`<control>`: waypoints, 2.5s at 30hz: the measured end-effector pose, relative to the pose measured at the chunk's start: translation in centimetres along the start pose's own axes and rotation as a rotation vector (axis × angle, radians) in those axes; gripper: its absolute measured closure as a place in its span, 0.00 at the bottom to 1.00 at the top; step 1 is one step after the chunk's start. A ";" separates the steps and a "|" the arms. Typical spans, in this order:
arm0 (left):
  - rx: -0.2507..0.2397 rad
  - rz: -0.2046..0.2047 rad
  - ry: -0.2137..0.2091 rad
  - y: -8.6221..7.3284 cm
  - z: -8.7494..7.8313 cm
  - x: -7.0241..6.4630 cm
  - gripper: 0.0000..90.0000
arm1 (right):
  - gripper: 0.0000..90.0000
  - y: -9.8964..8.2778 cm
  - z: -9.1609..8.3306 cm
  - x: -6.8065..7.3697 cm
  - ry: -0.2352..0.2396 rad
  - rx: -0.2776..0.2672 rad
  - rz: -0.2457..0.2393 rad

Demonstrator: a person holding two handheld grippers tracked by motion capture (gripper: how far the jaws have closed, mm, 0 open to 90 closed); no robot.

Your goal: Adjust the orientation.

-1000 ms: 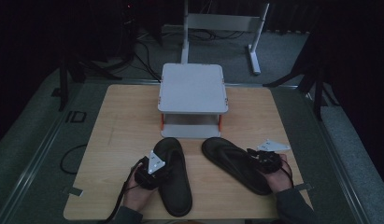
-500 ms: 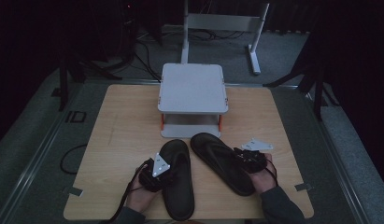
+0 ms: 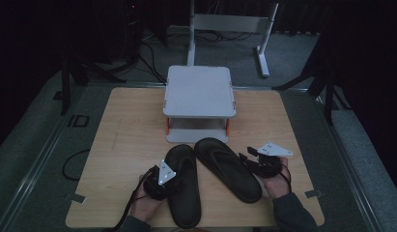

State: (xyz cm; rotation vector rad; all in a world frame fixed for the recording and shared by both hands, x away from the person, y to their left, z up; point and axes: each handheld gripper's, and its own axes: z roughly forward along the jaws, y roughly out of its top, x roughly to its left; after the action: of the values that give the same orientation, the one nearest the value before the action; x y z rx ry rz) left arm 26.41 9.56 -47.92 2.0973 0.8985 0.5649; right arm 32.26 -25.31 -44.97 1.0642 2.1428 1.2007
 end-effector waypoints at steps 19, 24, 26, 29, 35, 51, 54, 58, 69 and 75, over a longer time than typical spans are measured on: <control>0.000 -0.009 0.000 0.1 0.2 0.3 0.60 | 0.75 -2.6 0.6 -1.6 0.033 0.180 -0.039; 0.000 -0.010 0.003 0.2 0.3 0.2 0.61 | 0.76 -3.3 0.0 0.1 0.077 0.196 -0.081; -0.001 -0.013 0.000 0.2 0.3 0.3 0.61 | 0.76 -3.4 -0.2 0.5 0.098 0.192 -0.086; 0.001 -0.010 0.000 0.2 0.3 0.3 0.62 | 0.76 -3.3 -0.2 1.1 0.122 0.186 -0.093; -0.001 -0.013 0.001 0.2 0.4 0.4 0.63 | 0.76 -3.0 0.1 3.0 0.192 0.187 -0.148; -0.042 -0.021 0.030 1.7 -1.4 -0.7 0.60 | 0.78 -3.1 0.2 4.3 0.223 0.181 -0.165; -0.049 -0.019 0.005 2.2 -1.9 -1.8 0.58 | 0.78 -3.1 0.2 4.3 0.225 0.180 -0.165; -0.043 -0.017 -0.004 2.6 -1.9 -2.8 0.53 | 0.78 -3.0 0.4 5.0 0.251 0.182 -0.182; 0.013 -0.081 0.002 1.1 -1.7 -3.3 0.40 | 0.76 -2.5 1.2 7.1 0.301 0.177 -0.222; 0.048 -0.084 0.035 0.3 -1.6 -3.9 0.41 | 0.76 -2.3 1.7 8.3 0.313 0.173 -0.240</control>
State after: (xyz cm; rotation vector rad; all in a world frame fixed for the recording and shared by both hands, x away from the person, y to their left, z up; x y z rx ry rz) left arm 22.98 7.26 -47.04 2.0876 1.0247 0.5426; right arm 27.60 -18.51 -47.95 0.6922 2.5688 1.1441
